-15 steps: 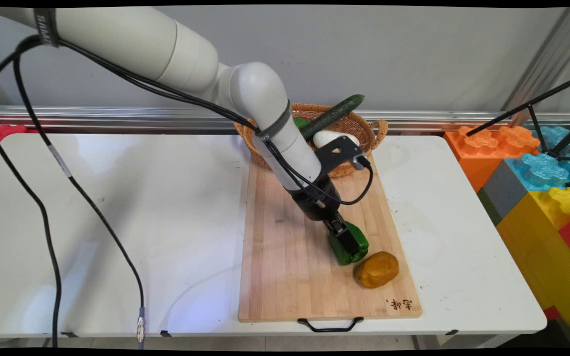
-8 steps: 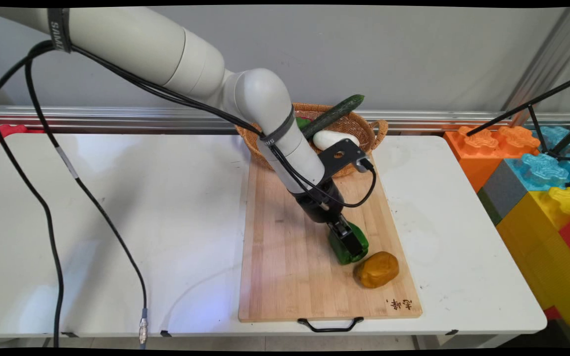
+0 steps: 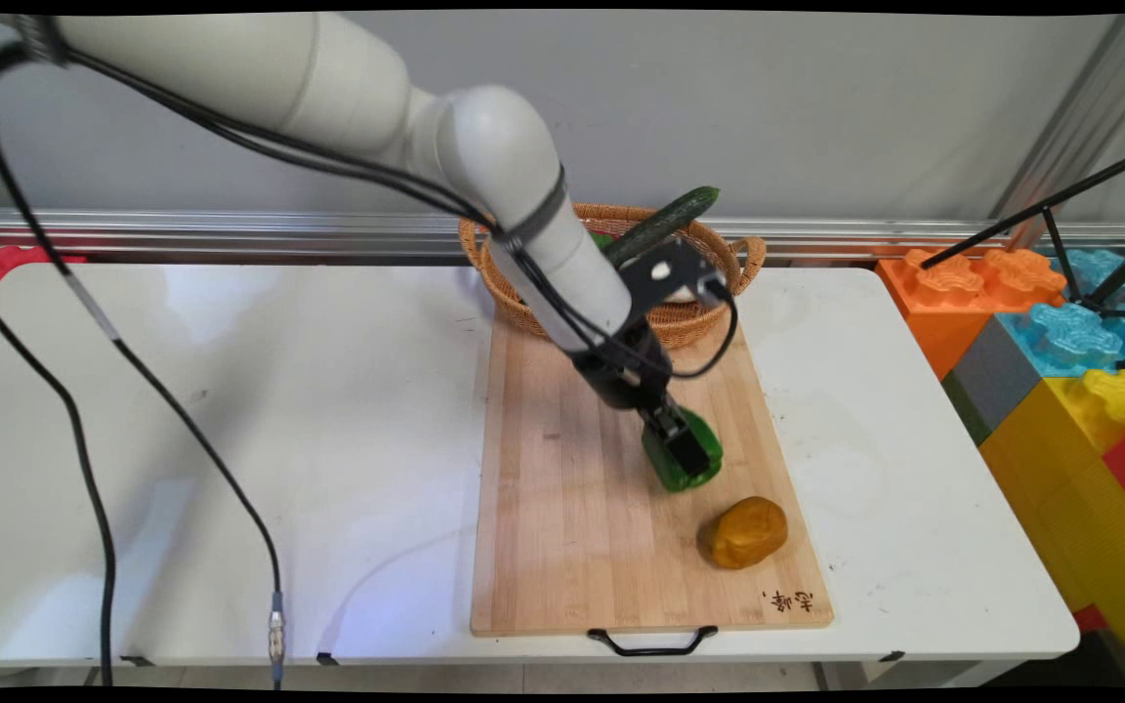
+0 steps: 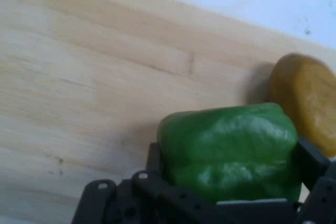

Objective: Place the picked object in the vegetable basket

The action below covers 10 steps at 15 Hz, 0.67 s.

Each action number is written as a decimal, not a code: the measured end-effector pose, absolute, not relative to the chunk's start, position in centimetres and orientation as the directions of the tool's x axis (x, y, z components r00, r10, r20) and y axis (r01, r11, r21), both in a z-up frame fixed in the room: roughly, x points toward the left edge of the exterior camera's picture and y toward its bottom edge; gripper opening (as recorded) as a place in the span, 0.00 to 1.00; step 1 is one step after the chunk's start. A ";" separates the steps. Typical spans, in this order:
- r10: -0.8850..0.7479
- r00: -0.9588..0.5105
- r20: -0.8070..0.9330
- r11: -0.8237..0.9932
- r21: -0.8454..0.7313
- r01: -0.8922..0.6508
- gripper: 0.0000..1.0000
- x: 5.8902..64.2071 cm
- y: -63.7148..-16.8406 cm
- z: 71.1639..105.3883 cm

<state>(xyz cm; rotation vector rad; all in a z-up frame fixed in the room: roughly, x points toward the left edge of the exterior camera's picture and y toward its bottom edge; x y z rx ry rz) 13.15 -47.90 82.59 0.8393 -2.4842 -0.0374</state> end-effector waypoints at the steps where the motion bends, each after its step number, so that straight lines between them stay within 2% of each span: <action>1: -0.573 -0.672 0.468 0.806 0.176 -0.565 0.00 13.4 -47.9 83.9; 5: -0.585 -0.640 0.498 0.786 0.152 -0.600 0.00 14.5 -48.5 88.5; 10: -0.645 -0.521 0.559 0.680 0.110 -0.725 0.00 17.5 -52.3 93.1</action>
